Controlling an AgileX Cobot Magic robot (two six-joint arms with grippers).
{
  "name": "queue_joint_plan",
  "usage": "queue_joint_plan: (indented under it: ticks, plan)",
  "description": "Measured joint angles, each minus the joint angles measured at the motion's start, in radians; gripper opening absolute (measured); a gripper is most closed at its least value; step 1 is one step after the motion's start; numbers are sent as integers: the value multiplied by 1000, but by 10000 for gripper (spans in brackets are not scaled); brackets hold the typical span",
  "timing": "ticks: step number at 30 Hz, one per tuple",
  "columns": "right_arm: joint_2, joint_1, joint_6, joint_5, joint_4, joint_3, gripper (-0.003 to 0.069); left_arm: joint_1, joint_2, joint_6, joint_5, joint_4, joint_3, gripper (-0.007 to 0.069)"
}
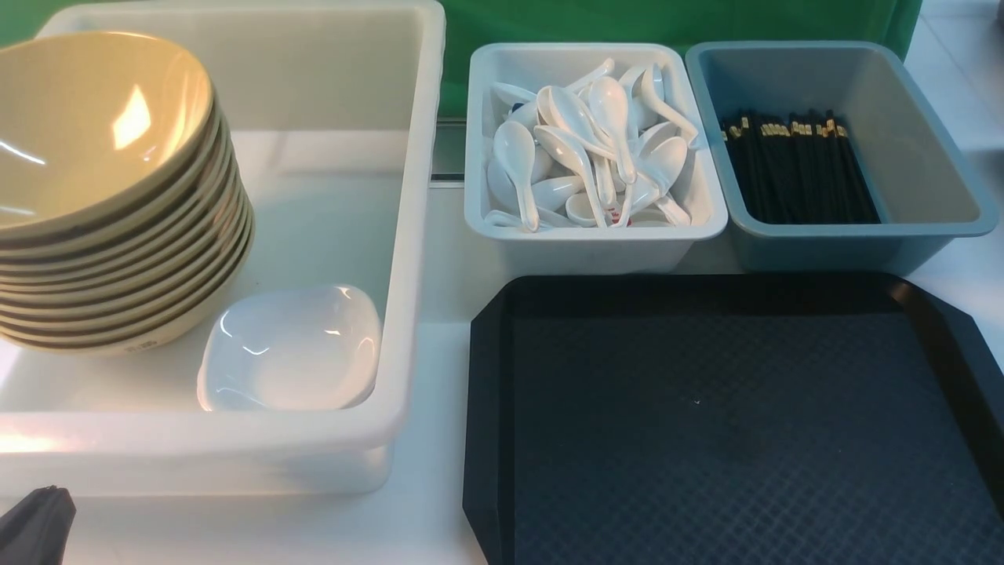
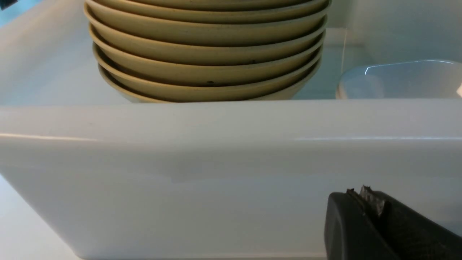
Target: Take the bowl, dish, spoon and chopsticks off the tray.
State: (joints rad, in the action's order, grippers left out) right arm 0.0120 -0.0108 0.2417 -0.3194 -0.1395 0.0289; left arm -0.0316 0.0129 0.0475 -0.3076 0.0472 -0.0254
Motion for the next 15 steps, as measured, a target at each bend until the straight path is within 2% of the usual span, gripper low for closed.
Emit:
queue_joint_plan:
  ticks: [15]
  plan:
    - [0,0,0,0,0,0,90,0,0,0,0,0,0,-15]
